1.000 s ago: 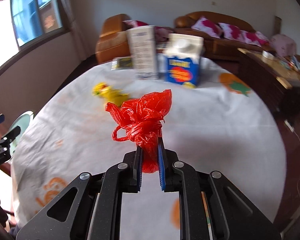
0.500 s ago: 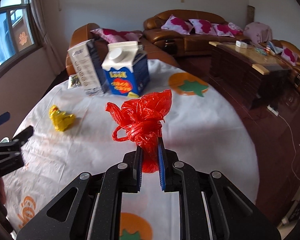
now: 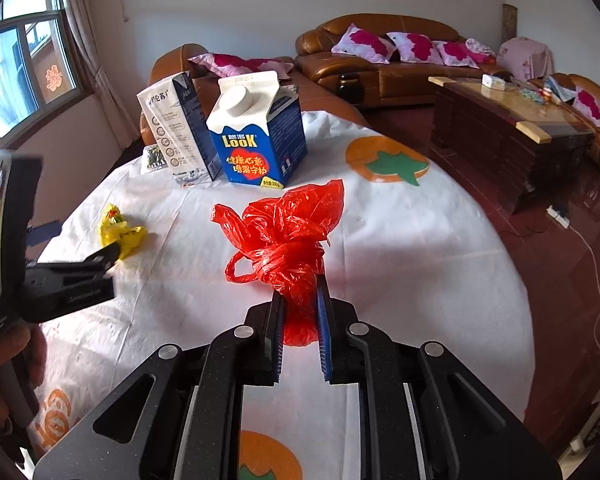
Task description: Collect trash
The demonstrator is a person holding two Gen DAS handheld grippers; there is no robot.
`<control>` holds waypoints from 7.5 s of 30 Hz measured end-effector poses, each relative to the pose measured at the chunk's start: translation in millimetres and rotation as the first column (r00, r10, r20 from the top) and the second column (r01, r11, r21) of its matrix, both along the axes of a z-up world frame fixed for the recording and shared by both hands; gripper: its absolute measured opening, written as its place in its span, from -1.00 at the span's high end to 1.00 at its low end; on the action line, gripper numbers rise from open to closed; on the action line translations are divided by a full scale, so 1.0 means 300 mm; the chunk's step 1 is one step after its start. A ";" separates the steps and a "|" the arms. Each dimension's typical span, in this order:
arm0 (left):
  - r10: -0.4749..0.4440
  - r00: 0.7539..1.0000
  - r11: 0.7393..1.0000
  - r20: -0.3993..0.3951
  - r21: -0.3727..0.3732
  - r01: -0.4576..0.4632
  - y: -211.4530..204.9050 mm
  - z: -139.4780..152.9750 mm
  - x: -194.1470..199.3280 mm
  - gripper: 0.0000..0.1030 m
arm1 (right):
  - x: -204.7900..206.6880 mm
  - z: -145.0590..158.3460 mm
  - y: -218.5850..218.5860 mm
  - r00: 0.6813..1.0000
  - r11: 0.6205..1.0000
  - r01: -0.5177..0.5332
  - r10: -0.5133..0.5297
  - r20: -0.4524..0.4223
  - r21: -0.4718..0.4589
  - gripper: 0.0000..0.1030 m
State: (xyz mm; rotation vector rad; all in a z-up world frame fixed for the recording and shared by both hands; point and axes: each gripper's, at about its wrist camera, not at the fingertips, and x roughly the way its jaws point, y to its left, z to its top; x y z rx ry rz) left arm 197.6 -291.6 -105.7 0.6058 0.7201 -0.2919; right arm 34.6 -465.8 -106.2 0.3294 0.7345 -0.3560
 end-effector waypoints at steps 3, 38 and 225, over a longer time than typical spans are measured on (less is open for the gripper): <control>0.072 0.997 0.997 -0.009 -0.009 -0.072 0.119 0.009 0.025 -0.88 | 0.006 0.001 0.012 1.000 1.000 -0.016 0.016 0.005 0.002 0.69; 0.024 0.997 0.980 -0.069 -0.195 -0.037 0.354 0.112 -0.050 0.43 | 0.144 0.068 0.260 0.980 0.979 -0.195 0.197 0.029 -0.056 0.68; 0.505 0.821 0.851 0.266 -0.315 -0.421 1.225 0.389 -0.289 -0.80 | 0.273 0.320 1.096 0.796 0.796 -0.534 0.587 0.148 -0.286 -0.19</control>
